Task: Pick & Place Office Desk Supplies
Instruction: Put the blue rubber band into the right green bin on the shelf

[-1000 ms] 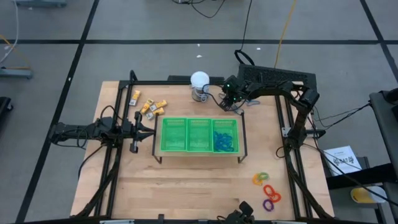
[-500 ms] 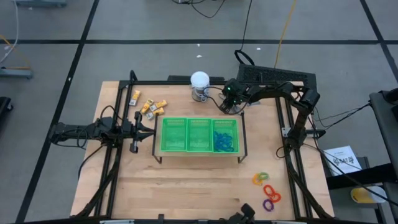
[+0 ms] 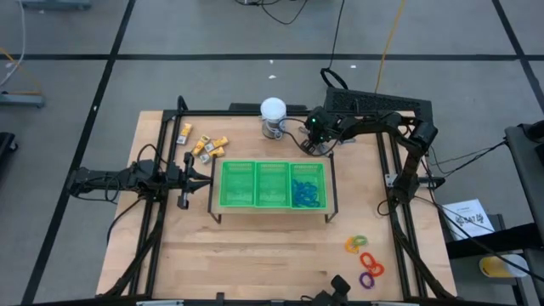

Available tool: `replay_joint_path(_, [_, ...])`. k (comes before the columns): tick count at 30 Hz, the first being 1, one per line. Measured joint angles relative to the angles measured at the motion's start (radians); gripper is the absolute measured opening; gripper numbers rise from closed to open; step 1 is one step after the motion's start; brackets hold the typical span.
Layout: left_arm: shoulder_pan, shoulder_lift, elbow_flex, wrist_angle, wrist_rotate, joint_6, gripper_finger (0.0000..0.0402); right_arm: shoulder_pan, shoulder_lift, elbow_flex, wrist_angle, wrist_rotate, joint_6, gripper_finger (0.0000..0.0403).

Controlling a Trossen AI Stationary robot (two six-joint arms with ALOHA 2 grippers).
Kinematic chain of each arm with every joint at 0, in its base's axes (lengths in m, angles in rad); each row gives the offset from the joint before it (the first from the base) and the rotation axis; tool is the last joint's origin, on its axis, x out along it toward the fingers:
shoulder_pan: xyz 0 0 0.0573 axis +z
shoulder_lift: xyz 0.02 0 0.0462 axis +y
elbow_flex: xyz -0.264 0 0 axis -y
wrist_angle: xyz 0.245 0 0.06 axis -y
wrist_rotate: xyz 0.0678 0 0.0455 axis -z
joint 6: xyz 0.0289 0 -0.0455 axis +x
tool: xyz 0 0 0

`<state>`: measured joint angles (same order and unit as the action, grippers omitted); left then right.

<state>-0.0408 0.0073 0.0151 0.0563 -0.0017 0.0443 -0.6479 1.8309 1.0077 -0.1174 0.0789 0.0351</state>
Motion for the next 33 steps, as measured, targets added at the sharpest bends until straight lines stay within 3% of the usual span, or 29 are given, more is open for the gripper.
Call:
replay_joint_path(7, [0.000,0.000,0.000,0.000,0.000,0.000,0.0045,-0.012,-0.054,-0.004,0.026,0.031,-0.022,0.0001])
replay_joint_path(20, [0.000,0.000,0.000,0.000,0.000,0.000,0.0045,-0.074,-0.302,-0.003,0.019,0.030,-0.022,0.0000])
replay_joint_path(33, [0.000,0.000,0.000,0.000,0.000,0.000,0.0045,-0.012,-0.565,-0.002,-0.056,0.026,-0.021,0.0000])
